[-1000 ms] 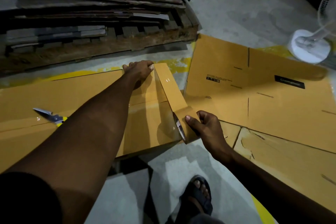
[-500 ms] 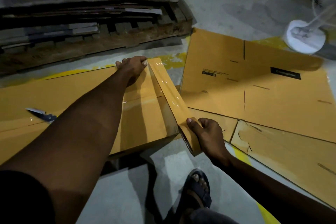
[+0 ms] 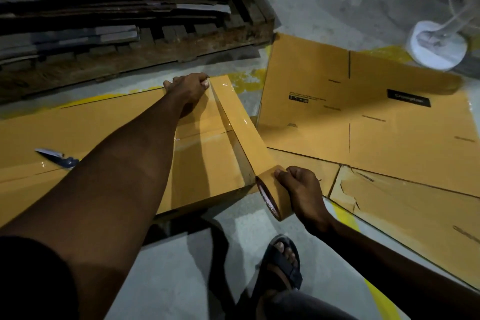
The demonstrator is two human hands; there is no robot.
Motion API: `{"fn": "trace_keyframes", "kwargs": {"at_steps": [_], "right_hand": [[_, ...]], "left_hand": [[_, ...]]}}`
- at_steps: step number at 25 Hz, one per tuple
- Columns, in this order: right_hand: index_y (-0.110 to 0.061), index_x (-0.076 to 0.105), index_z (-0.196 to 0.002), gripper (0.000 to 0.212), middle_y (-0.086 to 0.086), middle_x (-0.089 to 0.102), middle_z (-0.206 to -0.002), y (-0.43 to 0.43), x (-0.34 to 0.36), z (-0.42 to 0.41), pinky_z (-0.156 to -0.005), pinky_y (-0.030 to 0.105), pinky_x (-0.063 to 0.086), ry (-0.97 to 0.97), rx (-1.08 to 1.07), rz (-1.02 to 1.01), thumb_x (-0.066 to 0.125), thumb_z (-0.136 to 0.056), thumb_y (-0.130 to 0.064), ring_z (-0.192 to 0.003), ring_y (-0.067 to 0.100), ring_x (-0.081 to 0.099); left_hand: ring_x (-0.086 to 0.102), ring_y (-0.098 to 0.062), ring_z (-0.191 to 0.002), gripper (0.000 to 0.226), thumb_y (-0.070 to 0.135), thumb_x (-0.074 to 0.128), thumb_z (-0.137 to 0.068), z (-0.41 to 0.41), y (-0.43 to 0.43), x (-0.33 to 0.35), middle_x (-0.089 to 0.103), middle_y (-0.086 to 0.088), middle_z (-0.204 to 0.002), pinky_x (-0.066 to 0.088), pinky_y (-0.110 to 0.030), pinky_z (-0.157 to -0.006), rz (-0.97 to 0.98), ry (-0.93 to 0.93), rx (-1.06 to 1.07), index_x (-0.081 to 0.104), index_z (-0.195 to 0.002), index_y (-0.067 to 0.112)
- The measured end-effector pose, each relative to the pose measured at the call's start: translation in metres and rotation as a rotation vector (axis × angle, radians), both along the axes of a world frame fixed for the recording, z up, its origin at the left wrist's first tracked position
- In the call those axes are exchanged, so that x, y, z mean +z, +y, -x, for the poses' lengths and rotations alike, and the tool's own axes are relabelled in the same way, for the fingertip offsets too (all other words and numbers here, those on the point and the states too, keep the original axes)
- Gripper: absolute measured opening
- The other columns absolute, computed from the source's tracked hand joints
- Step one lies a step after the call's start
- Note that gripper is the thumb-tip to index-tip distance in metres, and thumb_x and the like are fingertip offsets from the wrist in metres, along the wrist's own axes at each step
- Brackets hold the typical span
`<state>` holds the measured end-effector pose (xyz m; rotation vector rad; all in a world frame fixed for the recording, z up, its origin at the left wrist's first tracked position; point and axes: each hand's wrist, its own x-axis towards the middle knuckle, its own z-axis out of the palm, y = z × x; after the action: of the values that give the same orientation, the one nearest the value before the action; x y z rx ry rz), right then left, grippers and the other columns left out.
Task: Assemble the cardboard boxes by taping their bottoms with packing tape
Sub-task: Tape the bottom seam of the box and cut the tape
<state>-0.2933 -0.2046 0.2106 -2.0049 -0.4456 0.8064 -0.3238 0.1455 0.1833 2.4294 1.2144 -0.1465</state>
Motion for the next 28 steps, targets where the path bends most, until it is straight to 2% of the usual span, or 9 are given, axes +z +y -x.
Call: {"fn": "trace_keyframes", "kwargs": {"at_steps": [3,6,7,9,12,17,21,28], "right_hand": [[-0.017,0.045,-0.056,0.043,-0.010,0.041,-0.047,0.002,0.003,0.003,-0.054,0.029,0.030,-0.031,-0.009,0.011,0.061,-0.095,-0.027,-0.048,0.008,0.037],[-0.015,0.045,-0.055,0.045,-0.008,0.039,-0.047,0.002,0.004,0.011,-0.048,0.021,0.028,-0.067,0.006,0.046,0.060,-0.095,-0.026,-0.045,0.005,0.036],[-0.015,0.044,-0.055,0.044,-0.007,0.039,-0.048,0.002,0.003,0.013,-0.048,0.022,0.027,-0.086,0.017,0.077,0.060,-0.095,-0.028,-0.046,0.005,0.035],[-0.014,0.044,-0.057,0.044,-0.002,0.039,-0.051,0.001,-0.002,0.015,-0.049,0.025,0.027,-0.107,0.039,0.126,0.060,-0.095,-0.030,-0.049,0.009,0.037],[-0.013,0.047,-0.059,0.043,-0.001,0.045,-0.054,0.002,-0.008,0.019,-0.048,0.020,0.031,-0.105,0.063,0.173,0.058,-0.096,-0.031,-0.052,0.011,0.042],[-0.011,0.047,-0.059,0.043,-0.001,0.045,-0.053,0.003,-0.013,0.023,-0.049,0.020,0.032,-0.109,0.061,0.182,0.057,-0.097,-0.030,-0.047,0.006,0.039],[-0.013,0.047,-0.058,0.044,-0.005,0.045,-0.052,0.003,-0.015,0.024,-0.047,0.016,0.033,-0.086,0.057,0.188,0.056,-0.098,-0.029,-0.046,0.002,0.045],[-0.016,0.049,-0.061,0.041,-0.006,0.047,-0.055,0.003,-0.021,0.025,-0.050,0.014,0.035,-0.072,0.061,0.175,0.055,-0.099,-0.031,-0.052,0.004,0.044]], "left_hand": [[0.042,-0.034,-0.126,0.035,0.041,0.034,-0.102,-0.001,0.000,0.000,0.051,-0.012,-0.139,0.024,-0.049,-0.101,0.002,0.012,0.000,0.048,-0.134,0.035],[0.043,-0.035,-0.125,0.035,0.042,0.034,-0.102,-0.002,0.002,-0.002,0.052,-0.012,-0.138,0.024,-0.050,-0.100,-0.001,0.026,0.004,0.049,-0.133,0.037],[0.043,-0.035,-0.125,0.035,0.043,0.034,-0.102,-0.002,0.002,-0.002,0.052,-0.012,-0.138,0.024,-0.050,-0.100,-0.002,0.025,0.001,0.048,-0.133,0.038],[0.043,-0.035,-0.125,0.035,0.043,0.034,-0.102,-0.001,0.002,-0.003,0.052,-0.012,-0.138,0.024,-0.050,-0.101,-0.011,0.022,-0.002,0.049,-0.133,0.038],[0.043,-0.035,-0.126,0.036,0.043,0.035,-0.102,-0.001,0.003,-0.001,0.050,-0.012,-0.140,0.023,-0.050,-0.101,-0.009,0.016,0.000,0.048,-0.134,0.037],[0.042,-0.034,-0.126,0.036,0.043,0.033,-0.102,0.001,0.001,-0.001,0.050,-0.011,-0.140,0.023,-0.050,-0.101,0.002,-0.001,0.001,0.048,-0.135,0.037],[0.042,-0.034,-0.127,0.037,0.042,0.033,-0.102,0.001,-0.001,0.000,0.050,-0.011,-0.140,0.023,-0.051,-0.103,0.007,-0.009,0.000,0.048,-0.136,0.037],[0.039,-0.035,-0.128,0.037,0.041,0.034,-0.102,0.000,0.001,-0.001,0.047,-0.013,-0.142,0.021,-0.051,-0.104,0.015,-0.006,-0.006,0.046,-0.137,0.037]]}}
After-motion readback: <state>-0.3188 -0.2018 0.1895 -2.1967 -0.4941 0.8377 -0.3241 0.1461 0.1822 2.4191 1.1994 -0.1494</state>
